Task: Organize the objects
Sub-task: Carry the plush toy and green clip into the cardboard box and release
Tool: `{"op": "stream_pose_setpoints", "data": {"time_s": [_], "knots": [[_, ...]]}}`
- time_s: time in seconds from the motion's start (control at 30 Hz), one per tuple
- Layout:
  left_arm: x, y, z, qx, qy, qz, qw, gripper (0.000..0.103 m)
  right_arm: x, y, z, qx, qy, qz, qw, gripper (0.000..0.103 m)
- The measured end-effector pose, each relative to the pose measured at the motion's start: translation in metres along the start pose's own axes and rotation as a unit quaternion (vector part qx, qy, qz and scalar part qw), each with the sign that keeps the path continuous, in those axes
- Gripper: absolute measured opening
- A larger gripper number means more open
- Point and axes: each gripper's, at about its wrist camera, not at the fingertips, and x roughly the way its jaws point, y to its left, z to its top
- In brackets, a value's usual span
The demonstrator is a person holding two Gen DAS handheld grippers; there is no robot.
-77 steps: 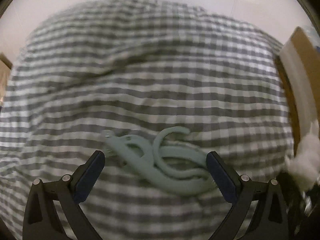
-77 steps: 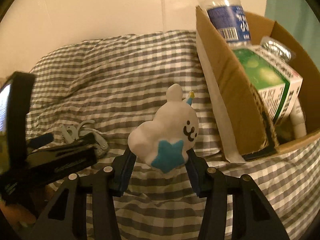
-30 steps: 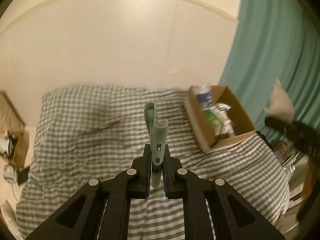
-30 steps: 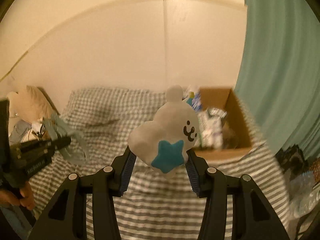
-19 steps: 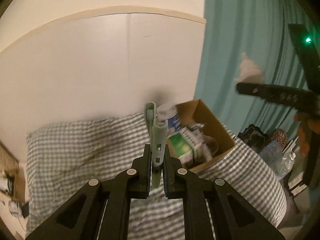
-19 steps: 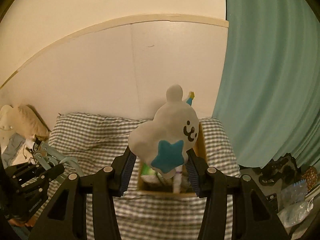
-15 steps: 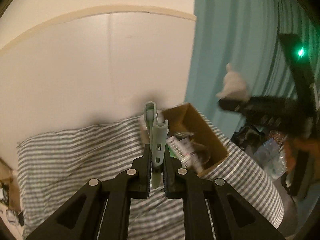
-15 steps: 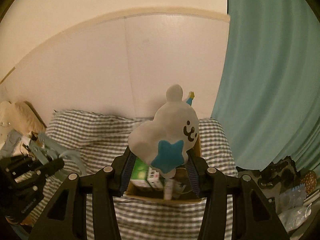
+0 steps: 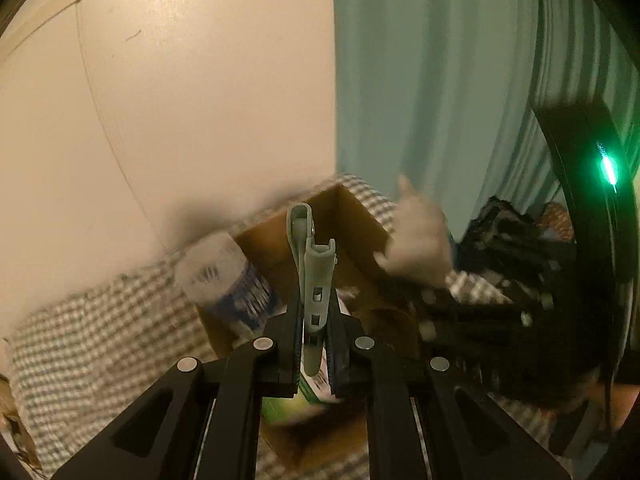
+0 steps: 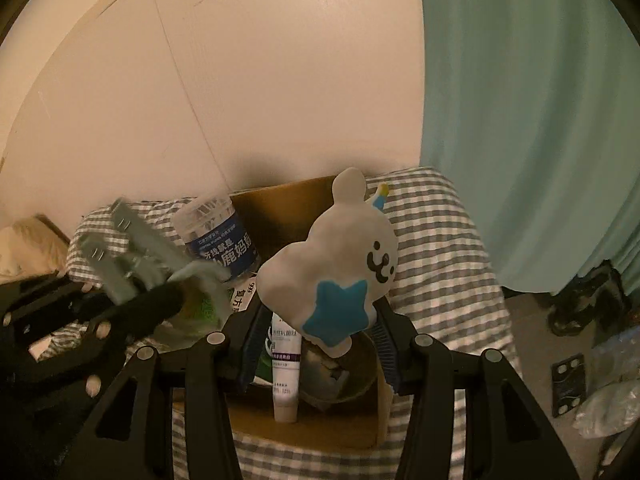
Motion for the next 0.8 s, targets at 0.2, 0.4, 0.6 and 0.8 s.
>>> {"op": "stream_pose_setpoints", "data": {"time_s": [0.2, 0.4, 0.6, 0.8], "knots": [[0.02, 0.006, 0.021, 0.001, 0.005, 0.008, 1.0, 0.01, 0.016, -0.003, -0.013, -0.017, 0.012, -0.011, 1.0, 0.053], [0.015, 0.017, 0.018, -0.015, 0.014, 0.007, 0.9998, 0.026, -0.001, 0.002, -0.005, -0.04, 0.009, -0.013, 0.999, 0.076], [-0.042, 0.035, 0.018, -0.032, -0.015, 0.024, 0.9991, 0.07, -0.055, 0.013, -0.008, -0.072, 0.012, -0.068, 0.995, 0.08], [-0.131, 0.054, 0.009, -0.053, -0.056, 0.038, 0.9963, 0.09, -0.126, 0.026, -0.005, -0.052, -0.022, -0.096, 0.994, 0.083]]}}
